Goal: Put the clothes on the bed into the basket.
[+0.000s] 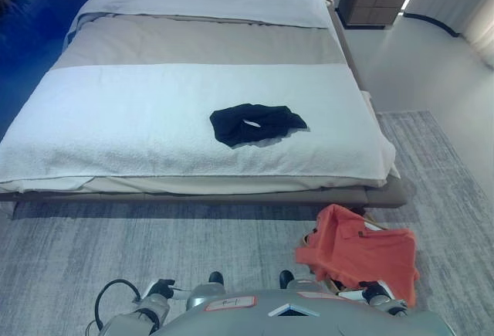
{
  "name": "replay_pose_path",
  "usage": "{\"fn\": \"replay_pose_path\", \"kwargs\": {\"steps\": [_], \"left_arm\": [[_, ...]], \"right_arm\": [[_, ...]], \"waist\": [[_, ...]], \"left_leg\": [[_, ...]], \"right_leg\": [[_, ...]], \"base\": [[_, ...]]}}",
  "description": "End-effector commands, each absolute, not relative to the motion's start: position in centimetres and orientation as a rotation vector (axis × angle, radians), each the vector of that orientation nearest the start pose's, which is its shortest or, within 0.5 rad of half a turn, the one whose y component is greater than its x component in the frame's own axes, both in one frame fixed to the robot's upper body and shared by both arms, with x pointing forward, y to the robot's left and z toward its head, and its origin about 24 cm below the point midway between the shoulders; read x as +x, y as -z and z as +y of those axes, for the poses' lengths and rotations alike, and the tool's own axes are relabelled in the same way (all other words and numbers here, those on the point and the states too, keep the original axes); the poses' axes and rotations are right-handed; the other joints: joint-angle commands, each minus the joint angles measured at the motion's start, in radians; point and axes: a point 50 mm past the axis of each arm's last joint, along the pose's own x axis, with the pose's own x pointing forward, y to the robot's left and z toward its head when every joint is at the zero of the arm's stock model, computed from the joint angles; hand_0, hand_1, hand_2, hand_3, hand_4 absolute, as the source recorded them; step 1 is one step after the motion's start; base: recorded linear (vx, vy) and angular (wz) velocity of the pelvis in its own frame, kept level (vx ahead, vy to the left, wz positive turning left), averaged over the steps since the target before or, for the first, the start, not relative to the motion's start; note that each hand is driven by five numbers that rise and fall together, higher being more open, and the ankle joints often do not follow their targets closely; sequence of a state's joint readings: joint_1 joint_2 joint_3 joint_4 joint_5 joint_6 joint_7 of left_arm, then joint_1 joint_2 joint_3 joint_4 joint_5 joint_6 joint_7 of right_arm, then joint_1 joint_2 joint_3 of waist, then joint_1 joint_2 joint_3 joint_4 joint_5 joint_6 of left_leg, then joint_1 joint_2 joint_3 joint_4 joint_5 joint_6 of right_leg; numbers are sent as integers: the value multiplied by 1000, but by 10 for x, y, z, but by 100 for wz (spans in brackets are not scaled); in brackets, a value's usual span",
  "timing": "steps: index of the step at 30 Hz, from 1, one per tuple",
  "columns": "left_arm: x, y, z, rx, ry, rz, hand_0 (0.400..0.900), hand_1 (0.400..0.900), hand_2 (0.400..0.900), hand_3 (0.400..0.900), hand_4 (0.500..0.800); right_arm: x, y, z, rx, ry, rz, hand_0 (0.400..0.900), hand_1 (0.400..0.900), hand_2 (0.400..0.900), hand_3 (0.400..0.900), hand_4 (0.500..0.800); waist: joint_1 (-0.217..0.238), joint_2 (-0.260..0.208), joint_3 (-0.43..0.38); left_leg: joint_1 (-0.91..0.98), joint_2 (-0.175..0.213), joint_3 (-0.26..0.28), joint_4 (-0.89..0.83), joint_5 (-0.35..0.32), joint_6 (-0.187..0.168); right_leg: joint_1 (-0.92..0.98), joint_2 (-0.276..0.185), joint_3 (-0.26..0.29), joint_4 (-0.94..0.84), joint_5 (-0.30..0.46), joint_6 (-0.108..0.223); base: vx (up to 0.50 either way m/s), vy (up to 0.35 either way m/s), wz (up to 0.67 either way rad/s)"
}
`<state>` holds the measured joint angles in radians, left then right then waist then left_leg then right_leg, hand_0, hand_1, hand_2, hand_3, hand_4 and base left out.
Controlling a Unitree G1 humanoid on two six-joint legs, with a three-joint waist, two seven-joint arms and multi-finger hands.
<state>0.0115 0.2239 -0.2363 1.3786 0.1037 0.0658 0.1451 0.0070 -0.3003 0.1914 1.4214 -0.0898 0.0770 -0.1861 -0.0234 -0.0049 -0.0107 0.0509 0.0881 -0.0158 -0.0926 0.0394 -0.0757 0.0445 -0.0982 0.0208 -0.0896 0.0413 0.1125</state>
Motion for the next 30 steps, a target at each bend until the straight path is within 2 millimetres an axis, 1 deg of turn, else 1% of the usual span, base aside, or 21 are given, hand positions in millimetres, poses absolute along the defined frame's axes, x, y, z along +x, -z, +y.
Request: {"fn": "replay_pose_path", "kwargs": {"steps": [1, 12, 17, 20, 23, 26, 28, 29, 30], "left_arm": [[58, 164, 254, 626, -54, 1423, 900, 900, 900, 900, 800], [57, 164, 254, 620, -57, 1427, 900, 900, 900, 900, 800], [57, 163, 256, 610, -71, 1429, 900, 900, 900, 900, 800], [57, 163, 258, 600, -85, 1433, 900, 900, 900, 900, 800], [61, 161, 262, 597, -107, 1423, 900, 900, 900, 900, 800], [64, 159, 266, 586, -134, 1418, 900, 900, 900, 900, 800], [65, 159, 268, 569, -153, 1415, 900, 900, 900, 900, 800], [64, 159, 268, 559, -161, 1418, 900, 900, 900, 900, 800], [64, 159, 269, 545, -174, 1418, 900, 900, 900, 900, 800]], "right_arm": [[56, 154, -285, -648, 205, 1441, 900, 900, 900, 900, 800], [56, 153, -285, -655, 194, 1448, 900, 900, 900, 900, 800], [62, 152, -287, -662, 196, 1436, 900, 900, 900, 900, 800], [64, 152, -287, -665, 190, 1434, 900, 900, 900, 900, 800], [72, 150, -290, -667, 198, 1416, 900, 900, 900, 900, 800], [81, 148, -290, -665, 200, 1392, 900, 900, 900, 900, 800], [85, 147, -289, -663, 195, 1378, 900, 900, 900, 900, 800], [84, 148, -289, -664, 192, 1379, 900, 900, 900, 900, 800], [85, 148, -289, -666, 191, 1372, 900, 900, 900, 900, 800]], "waist": [[2, -36, 38], [3, -33, 42], [5, -32, 51], [5, -29, 55], [3, -22, 68], [4, -20, 80], [6, -23, 93], [8, -28, 100], [15, -34, 114]], "left_leg": [[43, -63, 30, 5, -62, 37], [42, -64, 29, 5, -63, 38], [36, -68, 30, 5, -63, 42], [33, -67, 27, 7, -64, 41], [24, -56, 21, 19, -64, 37], [0, -39, 15, 77, -82, 33], [-22, -29, 9, 157, -105, 26], [-40, -26, 3, 226, -99, 18], [-73, -21, -10, 322, -63, 9]], "right_leg": [[-19, -11, -34, 2, 23, 16], [-20, -13, -37, 2, 22, 16], [-27, -16, -36, 2, 24, 17], [-26, -15, -36, 7, 20, 12], [-47, -8, -35, 45, -3, -1], [-79, 11, -34, 113, -40, -19], [-87, 33, -28, 156, -73, -39], [-77, 47, -25, 161, -82, -52], [-61, 64, -19, 167, -89, -69]], "base": [[0, 0, 0], [0, 0, 0], [3, -2, -2], [19, -26, 5], [12, -65, 12], [32, -124, 7], [82, -186, 9], [110, -240, 11], [105, -290, 13]]}}
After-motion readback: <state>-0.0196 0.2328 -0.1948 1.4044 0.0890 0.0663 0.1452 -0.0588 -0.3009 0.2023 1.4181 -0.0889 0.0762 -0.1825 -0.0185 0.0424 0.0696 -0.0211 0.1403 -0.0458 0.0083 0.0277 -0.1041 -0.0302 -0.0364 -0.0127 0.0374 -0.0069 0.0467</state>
